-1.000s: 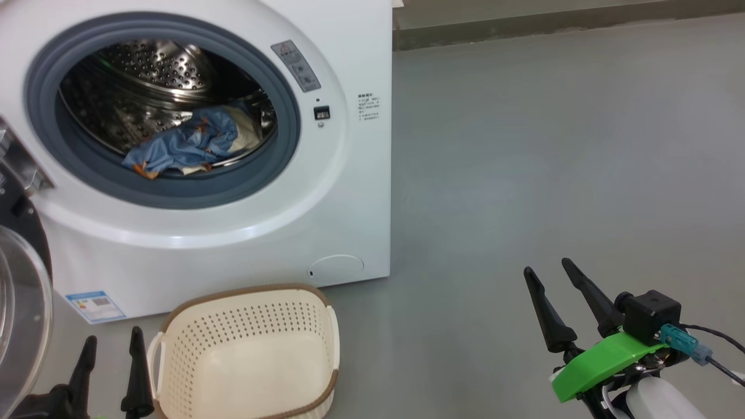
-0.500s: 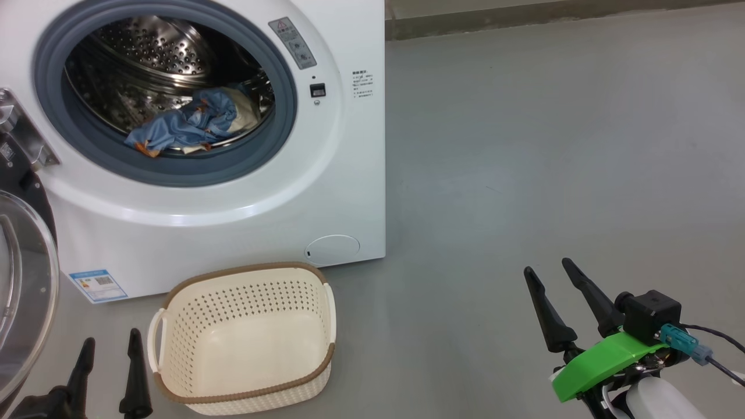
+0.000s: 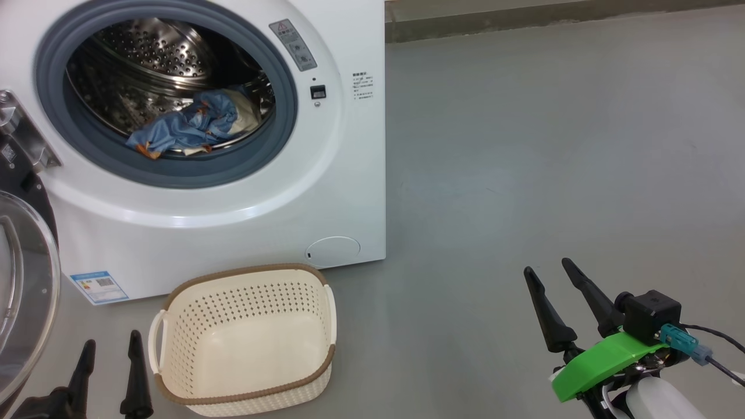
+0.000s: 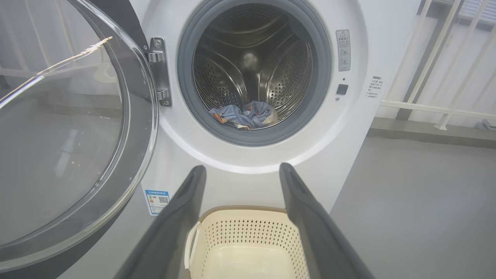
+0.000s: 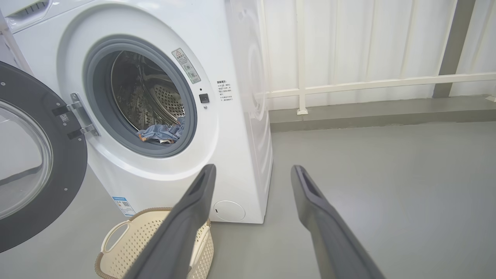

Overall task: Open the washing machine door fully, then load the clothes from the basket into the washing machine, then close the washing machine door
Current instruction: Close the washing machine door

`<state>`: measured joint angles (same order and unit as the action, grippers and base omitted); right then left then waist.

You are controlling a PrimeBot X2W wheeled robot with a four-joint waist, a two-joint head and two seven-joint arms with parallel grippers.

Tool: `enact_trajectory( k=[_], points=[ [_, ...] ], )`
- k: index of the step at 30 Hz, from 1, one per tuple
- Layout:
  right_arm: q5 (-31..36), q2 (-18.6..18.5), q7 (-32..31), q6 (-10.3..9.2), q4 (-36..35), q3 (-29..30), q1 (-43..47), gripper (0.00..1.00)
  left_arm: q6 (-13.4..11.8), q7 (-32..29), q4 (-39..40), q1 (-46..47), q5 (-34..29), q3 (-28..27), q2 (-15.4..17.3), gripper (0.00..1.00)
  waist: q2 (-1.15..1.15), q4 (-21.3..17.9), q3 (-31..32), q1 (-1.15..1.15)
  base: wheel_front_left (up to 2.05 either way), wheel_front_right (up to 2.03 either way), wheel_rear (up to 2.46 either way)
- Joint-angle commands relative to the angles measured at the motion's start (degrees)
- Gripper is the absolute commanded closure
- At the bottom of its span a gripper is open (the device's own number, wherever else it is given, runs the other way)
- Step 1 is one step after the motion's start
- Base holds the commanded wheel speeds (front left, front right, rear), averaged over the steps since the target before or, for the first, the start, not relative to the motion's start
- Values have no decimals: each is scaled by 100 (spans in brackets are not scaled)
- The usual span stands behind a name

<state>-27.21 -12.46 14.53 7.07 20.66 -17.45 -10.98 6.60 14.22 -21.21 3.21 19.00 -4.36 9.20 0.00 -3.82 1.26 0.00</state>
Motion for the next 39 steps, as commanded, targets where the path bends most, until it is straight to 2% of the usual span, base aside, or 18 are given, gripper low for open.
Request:
enact_trajectory(
  k=[1,18,32,39],
  points=[
    [-25,-47,47,42,-123,-73,-34,0,36,78,79,215,-54,-226,84,0,0,9,4,0,0,0,0],
    [-37,-32,47,42,-113,-50,-11,0,59,78,54,223,-95,-247,56,0,0,179,39,0,0,0,0],
    [-43,36,47,42,-105,-52,26,0,61,78,-63,236,-165,-287,109,0,0,788,60,0,0,0,0],
    [-76,59,47,42,-82,-110,29,0,-58,78,-102,233,-246,-310,114,0,0,1254,136,0,0,0,0]
  ],
)
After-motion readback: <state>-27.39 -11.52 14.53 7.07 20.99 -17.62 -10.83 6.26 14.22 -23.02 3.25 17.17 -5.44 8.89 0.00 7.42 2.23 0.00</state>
